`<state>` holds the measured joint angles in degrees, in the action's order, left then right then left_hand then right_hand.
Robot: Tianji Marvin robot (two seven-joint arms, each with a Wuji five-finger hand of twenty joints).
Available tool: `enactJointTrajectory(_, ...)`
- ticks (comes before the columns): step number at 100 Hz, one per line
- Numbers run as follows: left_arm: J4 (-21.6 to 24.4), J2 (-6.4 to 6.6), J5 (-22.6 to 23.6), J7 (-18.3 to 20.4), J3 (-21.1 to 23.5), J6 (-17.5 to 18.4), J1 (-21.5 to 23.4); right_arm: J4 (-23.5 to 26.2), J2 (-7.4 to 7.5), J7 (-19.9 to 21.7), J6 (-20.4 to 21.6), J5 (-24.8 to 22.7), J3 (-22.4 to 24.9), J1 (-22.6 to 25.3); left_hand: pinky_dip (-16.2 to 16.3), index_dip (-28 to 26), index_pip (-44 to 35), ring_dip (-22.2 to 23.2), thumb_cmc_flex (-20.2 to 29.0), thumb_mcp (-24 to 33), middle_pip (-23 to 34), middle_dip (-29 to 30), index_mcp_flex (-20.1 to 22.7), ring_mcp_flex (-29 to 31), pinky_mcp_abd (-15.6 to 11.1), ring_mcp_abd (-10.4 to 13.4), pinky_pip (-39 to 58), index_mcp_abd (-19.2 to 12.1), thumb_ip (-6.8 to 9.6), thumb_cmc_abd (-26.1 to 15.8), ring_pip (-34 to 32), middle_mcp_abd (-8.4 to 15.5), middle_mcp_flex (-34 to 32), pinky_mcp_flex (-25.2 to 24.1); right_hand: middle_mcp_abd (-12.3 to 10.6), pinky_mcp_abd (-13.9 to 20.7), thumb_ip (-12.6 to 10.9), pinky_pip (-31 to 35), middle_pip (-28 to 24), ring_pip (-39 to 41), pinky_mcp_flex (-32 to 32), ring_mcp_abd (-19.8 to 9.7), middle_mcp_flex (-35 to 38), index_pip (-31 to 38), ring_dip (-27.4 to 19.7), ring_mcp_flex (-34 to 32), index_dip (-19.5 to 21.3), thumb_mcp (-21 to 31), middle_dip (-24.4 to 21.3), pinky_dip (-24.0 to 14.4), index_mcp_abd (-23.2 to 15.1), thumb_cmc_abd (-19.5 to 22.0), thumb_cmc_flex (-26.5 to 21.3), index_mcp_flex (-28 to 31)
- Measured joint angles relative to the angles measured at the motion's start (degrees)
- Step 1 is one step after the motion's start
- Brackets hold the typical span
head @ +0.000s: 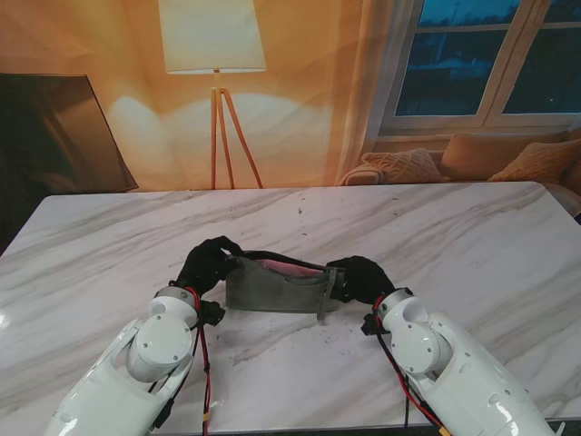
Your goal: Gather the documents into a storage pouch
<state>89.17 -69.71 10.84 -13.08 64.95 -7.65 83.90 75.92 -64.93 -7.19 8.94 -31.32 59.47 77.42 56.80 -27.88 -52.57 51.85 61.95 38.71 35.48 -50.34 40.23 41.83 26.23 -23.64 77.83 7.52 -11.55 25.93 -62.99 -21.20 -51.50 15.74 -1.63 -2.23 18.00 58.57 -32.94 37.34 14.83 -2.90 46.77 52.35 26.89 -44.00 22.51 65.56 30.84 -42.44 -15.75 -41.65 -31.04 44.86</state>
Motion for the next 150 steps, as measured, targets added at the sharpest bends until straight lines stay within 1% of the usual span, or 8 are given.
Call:
enactJointTrajectory(22,-0.12,0.10,-0.02,0.39,-0.12,0.04,-0.29,-0.02,-0.12,0.28,1.50,1.85,-0.12,0.06,-1.23,1.25,1.55,-0.66,-0.03,0.01,-1.82,0.10,0.10,-2.33,-0.18,-0.58,-0.77,0.03,0.10,-0.04,1.65,-0.03,1.68,-2.08,0.14,-0.61,-0.34,10.72,-3.30,11.07,6.66,1.40,9.53,0.78,3.76,-7.76,-2.81,0.00,6.43,-1.74,1.11,0.66,-1.65,1.35)
enactJointTrajectory(24,-0.15,0.10,-0.02,0.41,-0.13,0.05,-0.33,-0.02,-0.14,0.28,1.57,1.85,-0.13,0.07,-1.27,1.25,1.90,-0.67,-0.65,0.11,-1.89,0.10,0.10,-2.51,-0.19,-0.58,-0.79,0.03,0.66,-0.07,1.72,-0.03,1.72,-2.17,0.21,-0.63,0.03,11.52,-3.10,12.06,7.36,1.45,10.78,1.00,3.86,-8.58,-2.82,-0.01,6.53,-1.86,1.46,1.25,-2.56,1.35)
enactJointTrajectory(40,-0.24,0.18,0.97,0.70,-0.11,0.10,-0.49,0.21,-0.21,0.59,1.63,2.00,0.09,0.25,-2.10,1.14,4.27,-0.72,-2.67,0.75,-2.24,0.84,-0.75,-5.79,-1.52,-0.63,-2.10,-0.16,0.54,-0.34,3.20,0.24,5.40,-4.89,0.71,-0.71,0.32,16.51,-4.14,16.77,10.44,2.78,14.71,1.15,4.47,-11.86,-4.35,-3.29,7.18,-2.09,3.63,4.74,-5.95,1.35)
enactJointTrajectory(84,-0.05,0.51,3.50,1.20,0.36,-0.63,-0.45,2.15,0.37,6.96,0.18,5.18,2.03,0.95,-2.79,0.45,6.28,-1.18,-4.41,1.06,-2.06,0.86,-3.41,-9.26,-2.94,-0.49,-3.34,-0.72,0.68,-0.53,4.43,1.25,12.35,-7.71,1.50,-0.62,0.71,14.71,-1.26,13.73,7.15,3.11,12.80,-4.56,2.76,-9.76,-4.07,-10.04,7.03,-1.60,5.98,11.36,-9.76,0.94)
enactJointTrajectory(119,0.50,0.72,4.76,1.77,0.89,-0.84,-0.22,2.67,0.46,7.05,-0.13,5.20,2.57,1.48,-2.84,-0.37,9.31,0.04,-6.59,1.68,-0.35,2.51,-4.32,-12.16,-4.17,-0.40,-4.55,-0.91,0.68,-0.61,5.12,1.82,18.28,-9.62,1.93,-0.62,0.78,15.89,-1.26,14.76,8.15,3.46,12.80,-6.74,3.17,-9.82,-2.94,-12.20,5.79,-1.59,6.45,13.22,-11.06,0.94)
enactJointTrajectory(128,0.69,0.81,6.16,1.74,1.40,-0.48,0.04,2.66,0.34,5.84,-0.20,5.50,2.60,1.75,-2.84,-0.91,12.32,0.94,-7.71,2.90,0.74,5.92,-5.97,-13.32,-4.56,-0.40,-5.01,-1.12,1.12,-0.66,5.13,1.95,19.78,-10.22,2.45,-0.62,0.78,17.91,-3.38,17.62,9.60,4.12,12.86,-6.65,3.90,-11.06,-2.25,-12.20,5.79,-1.59,7.12,13.22,-11.07,1.17)
enactJointTrajectory(139,1.31,1.02,7.20,1.67,2.38,-0.22,0.61,2.56,0.18,4.60,-0.28,5.46,2.60,2.03,-2.85,-1.33,13.09,2.52,-8.69,3.73,1.08,6.20,-7.80,-13.34,-5.06,0.00,-4.80,-0.35,1.67,-0.69,4.40,1.98,22.79,-10.27,3.24,-0.71,0.67,19.20,-5.69,19.52,10.15,4.60,12.89,-5.99,4.11,-11.87,-1.02,-12.20,6.07,-1.59,7.76,13.22,-11.08,1.24)
enactJointTrajectory(150,2.41,1.34,9.60,1.67,3.61,0.13,1.55,2.46,0.13,4.30,-0.34,5.27,2.60,2.12,0.54,-1.47,14.04,5.61,-10.03,4.62,2.22,6.21,-7.80,-13.35,-5.07,0.03,-3.61,-0.35,1.70,-0.70,1.00,1.98,22.76,-9.76,3.53,-0.75,0.15,19.85,-6.26,20.22,10.67,4.68,12.89,-5.96,4.45,-12.72,-0.38,-12.20,6.38,-1.59,7.83,13.22,-11.08,1.24)
